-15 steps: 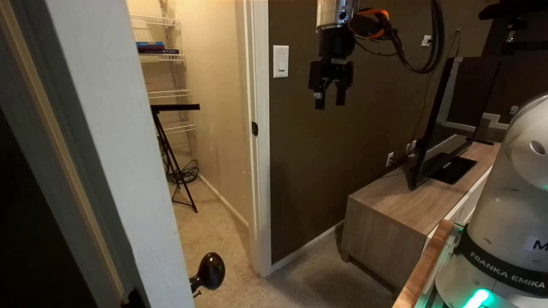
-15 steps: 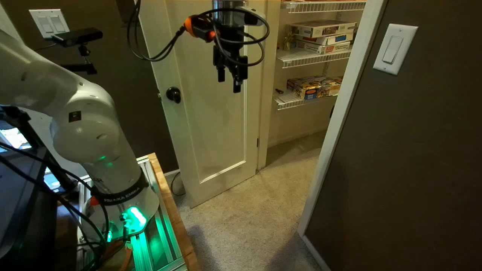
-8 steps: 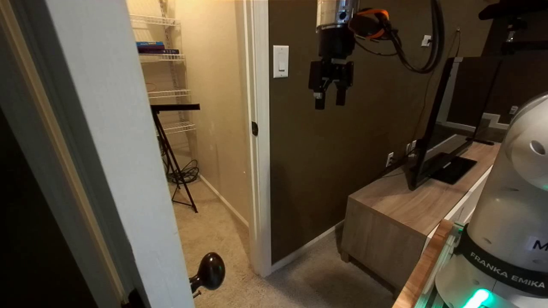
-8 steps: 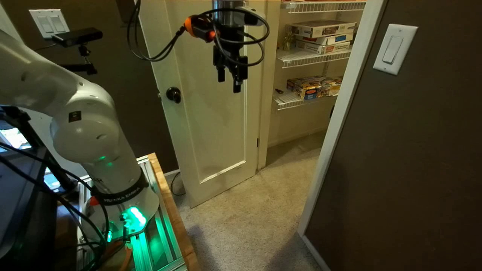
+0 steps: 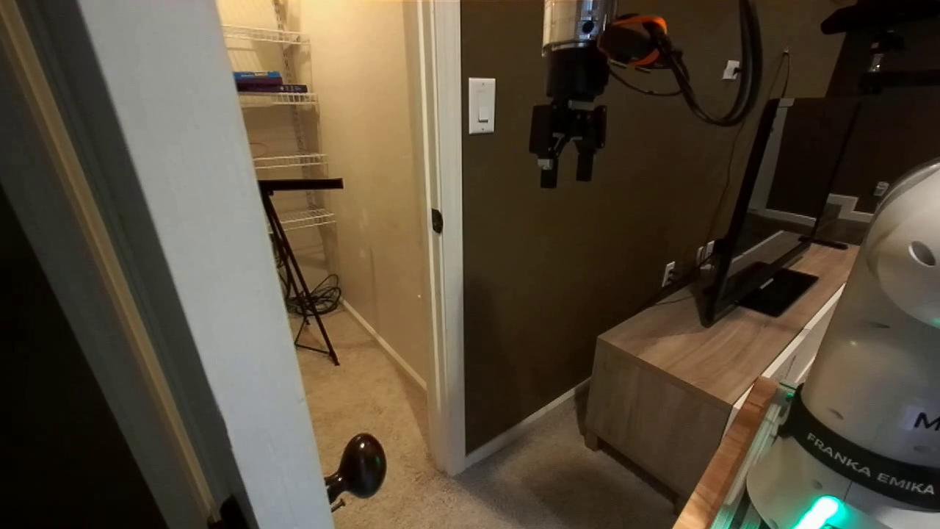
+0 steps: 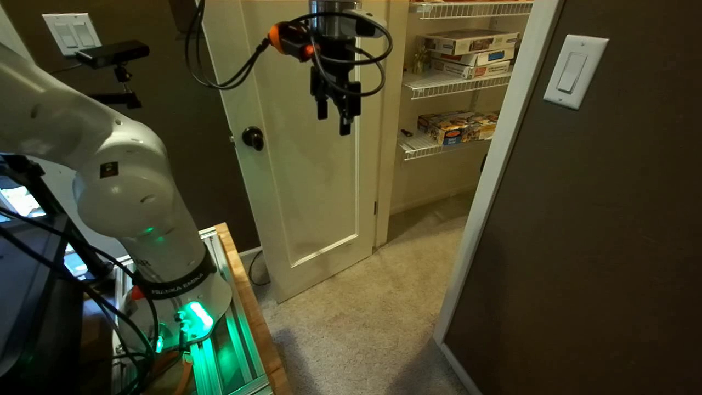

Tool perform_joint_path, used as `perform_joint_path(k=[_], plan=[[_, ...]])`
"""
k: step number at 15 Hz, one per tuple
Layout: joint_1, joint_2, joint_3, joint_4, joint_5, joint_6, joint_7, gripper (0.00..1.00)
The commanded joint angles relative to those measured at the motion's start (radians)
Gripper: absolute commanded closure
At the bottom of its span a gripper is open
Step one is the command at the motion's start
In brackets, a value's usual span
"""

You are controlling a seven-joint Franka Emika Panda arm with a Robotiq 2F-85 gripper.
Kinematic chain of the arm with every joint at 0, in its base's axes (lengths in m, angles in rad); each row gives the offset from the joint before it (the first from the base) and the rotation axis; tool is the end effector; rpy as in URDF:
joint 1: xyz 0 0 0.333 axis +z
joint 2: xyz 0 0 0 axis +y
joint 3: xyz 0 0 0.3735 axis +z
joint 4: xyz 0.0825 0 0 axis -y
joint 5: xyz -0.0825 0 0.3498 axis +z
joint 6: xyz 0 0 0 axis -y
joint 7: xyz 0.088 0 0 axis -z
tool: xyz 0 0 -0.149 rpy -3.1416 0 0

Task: Turn the door knob to the right

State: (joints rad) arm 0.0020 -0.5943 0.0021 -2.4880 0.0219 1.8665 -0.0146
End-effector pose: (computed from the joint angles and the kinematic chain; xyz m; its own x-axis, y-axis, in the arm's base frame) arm 0.3010 0.0039 0.5046 0.9996 0.0119 -0.0270 0.0114 -0.9997 -0.0200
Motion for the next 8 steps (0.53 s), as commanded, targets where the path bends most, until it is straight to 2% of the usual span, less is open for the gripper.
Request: perform_joint_path(k=[1,2,4,8], plan=[[0.002,0.000,-0.002,0.002,-0.001,-0.002,0.001,0.00],[0.002,0.000,-0.002,0.002,-0.001,-0.002,0.001,0.00],[0.035,0.063,-0.009,0.071,-0.001,-0.121,-0.087,0.00],[0.107,0.143,-0.004,0.120,0.053,-0.165,-0.207,0.00]])
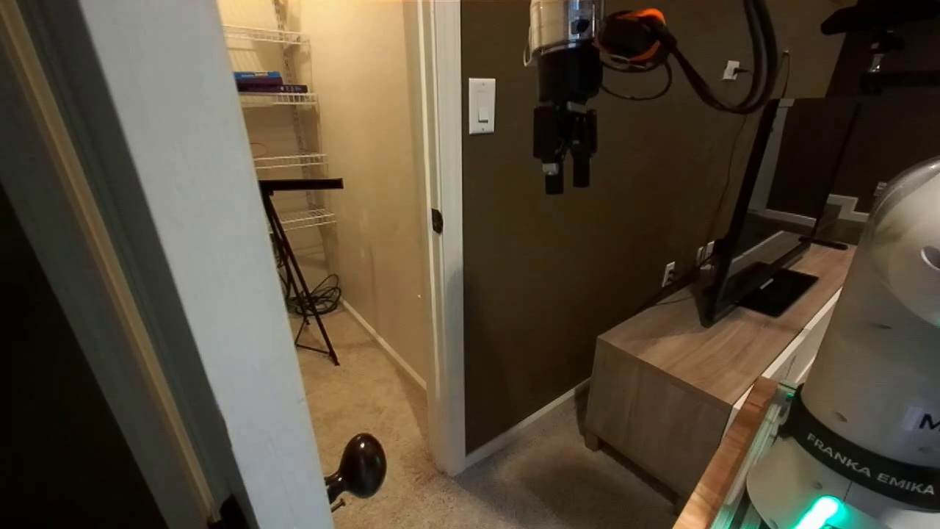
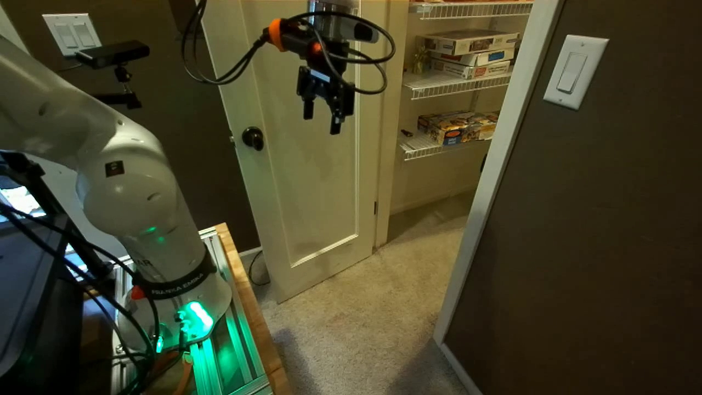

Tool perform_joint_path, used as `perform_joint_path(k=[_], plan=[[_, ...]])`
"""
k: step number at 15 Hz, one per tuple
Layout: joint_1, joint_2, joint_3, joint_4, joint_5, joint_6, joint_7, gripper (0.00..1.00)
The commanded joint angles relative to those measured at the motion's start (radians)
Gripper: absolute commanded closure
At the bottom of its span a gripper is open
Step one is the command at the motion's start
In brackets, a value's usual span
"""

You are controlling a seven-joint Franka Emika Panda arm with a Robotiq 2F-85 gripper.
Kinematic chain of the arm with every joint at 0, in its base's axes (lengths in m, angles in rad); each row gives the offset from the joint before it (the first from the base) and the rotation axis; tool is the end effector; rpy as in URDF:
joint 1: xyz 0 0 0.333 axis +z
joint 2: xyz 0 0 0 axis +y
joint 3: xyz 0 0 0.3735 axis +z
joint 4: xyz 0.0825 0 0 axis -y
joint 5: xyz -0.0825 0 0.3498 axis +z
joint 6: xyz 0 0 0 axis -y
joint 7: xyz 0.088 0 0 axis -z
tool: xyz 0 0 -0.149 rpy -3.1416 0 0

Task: Turn the door knob to the right

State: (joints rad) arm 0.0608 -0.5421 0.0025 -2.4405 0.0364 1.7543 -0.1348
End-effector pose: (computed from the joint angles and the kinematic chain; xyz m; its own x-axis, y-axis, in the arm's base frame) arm 0.3005 0.0239 0.5011 0.9722 0.1891 -0.1379 0.1835 -0.9816 -0.0522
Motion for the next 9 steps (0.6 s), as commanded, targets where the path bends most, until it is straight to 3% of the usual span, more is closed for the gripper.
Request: perform_joint_path(k=[1,6,9], plan=[[0.063,0.113,-0.002,0.084,0.043,-0.060,-0.117,0.00],[0.139,0.234,0.049,0.085,0.056,-0.066,-0.231,0.00],[0.197,0.279,0.132,0.053,0.048,-0.079,-0.229,0.00]])
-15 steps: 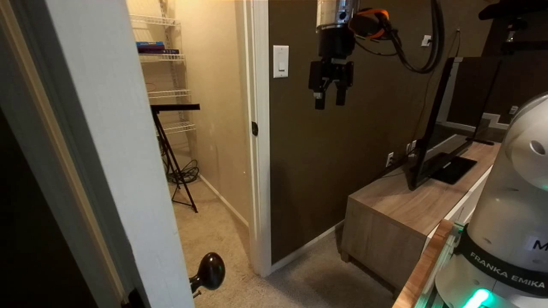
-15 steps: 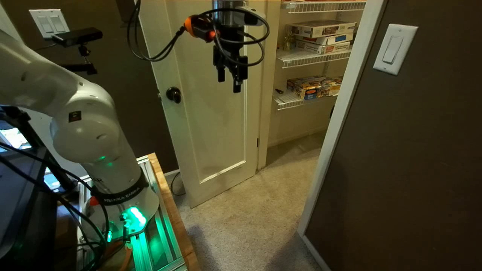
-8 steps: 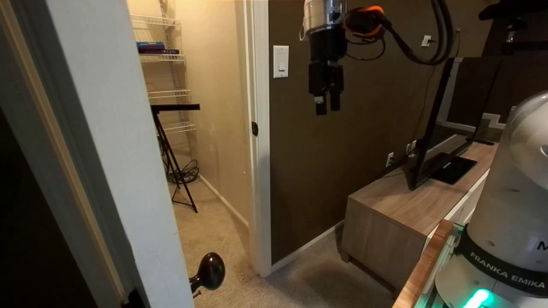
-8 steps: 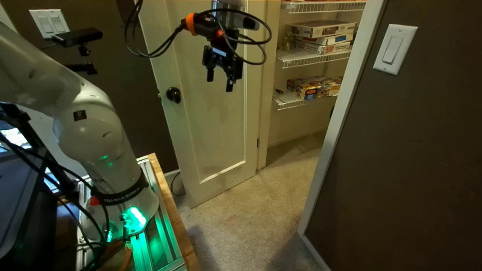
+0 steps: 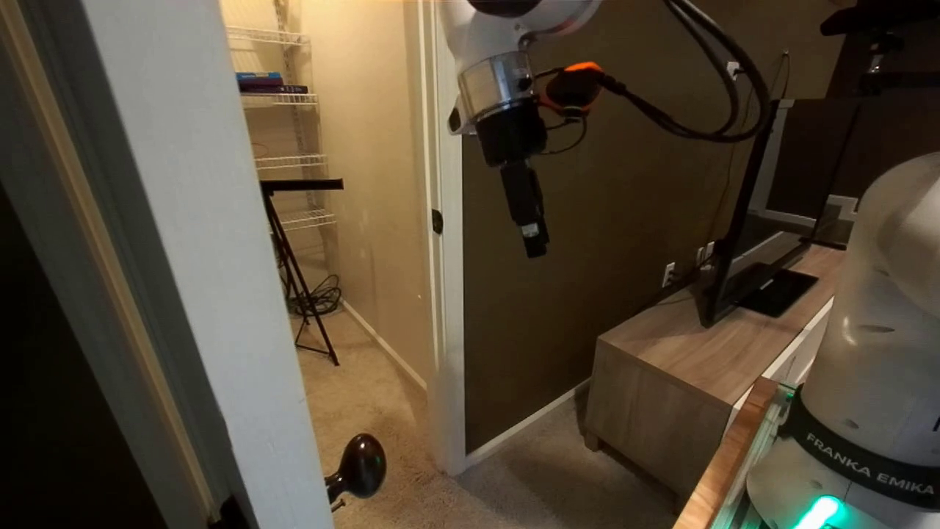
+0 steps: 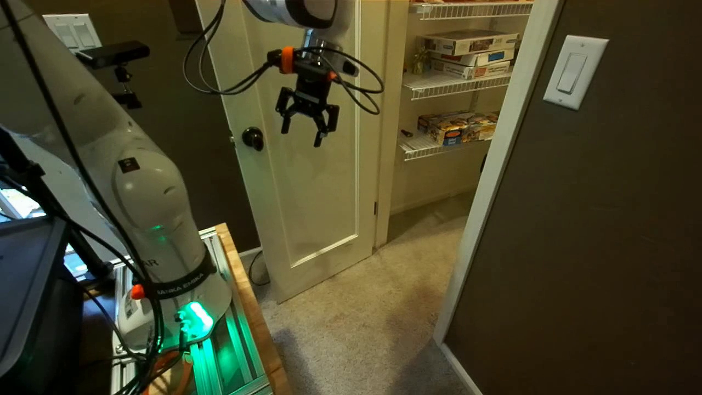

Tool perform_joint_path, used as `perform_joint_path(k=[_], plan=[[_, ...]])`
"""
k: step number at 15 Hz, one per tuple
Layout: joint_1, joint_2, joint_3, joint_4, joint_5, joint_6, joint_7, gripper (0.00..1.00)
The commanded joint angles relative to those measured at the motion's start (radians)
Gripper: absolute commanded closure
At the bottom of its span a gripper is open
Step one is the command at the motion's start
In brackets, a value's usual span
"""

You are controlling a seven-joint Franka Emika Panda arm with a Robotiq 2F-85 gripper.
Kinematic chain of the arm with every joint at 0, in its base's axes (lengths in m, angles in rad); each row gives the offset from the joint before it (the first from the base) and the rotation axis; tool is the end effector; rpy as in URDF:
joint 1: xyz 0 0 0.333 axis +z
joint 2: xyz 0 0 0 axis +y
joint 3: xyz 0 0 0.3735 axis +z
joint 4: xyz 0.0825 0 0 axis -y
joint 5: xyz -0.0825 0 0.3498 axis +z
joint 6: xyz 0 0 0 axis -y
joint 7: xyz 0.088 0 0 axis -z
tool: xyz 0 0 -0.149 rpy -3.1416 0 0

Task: Turn the door knob to the right

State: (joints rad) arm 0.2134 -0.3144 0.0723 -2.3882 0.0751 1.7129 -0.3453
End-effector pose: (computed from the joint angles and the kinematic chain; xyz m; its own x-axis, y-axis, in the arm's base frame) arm 0.3222 0.1066 0.4467 0.7677 0.5562 -0.3183 0.5346 -0.8297 -0.1606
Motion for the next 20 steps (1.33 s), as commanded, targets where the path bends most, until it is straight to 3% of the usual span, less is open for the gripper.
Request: perform_joint_path(k=[1,2,3,6,16,20], plan=[[0.064,0.070,0.095,0.000,-0.001,-0.049,-0.003,0.00],[0.080,0.097,0.132,0.012,-0.028,-0.070,0.029,0.00],[0.049,0.059,0.096,-0.006,-0.003,-0.030,0.004,0.00],[0.079,0.090,0.147,-0.006,-0.007,-0.040,0.029,0.00],[0.074,0.091,0.139,-0.004,-0.010,-0.042,0.028,0.00],[0.141,0.004,0.191,-0.069,-0.020,0.041,-0.105,0.00]])
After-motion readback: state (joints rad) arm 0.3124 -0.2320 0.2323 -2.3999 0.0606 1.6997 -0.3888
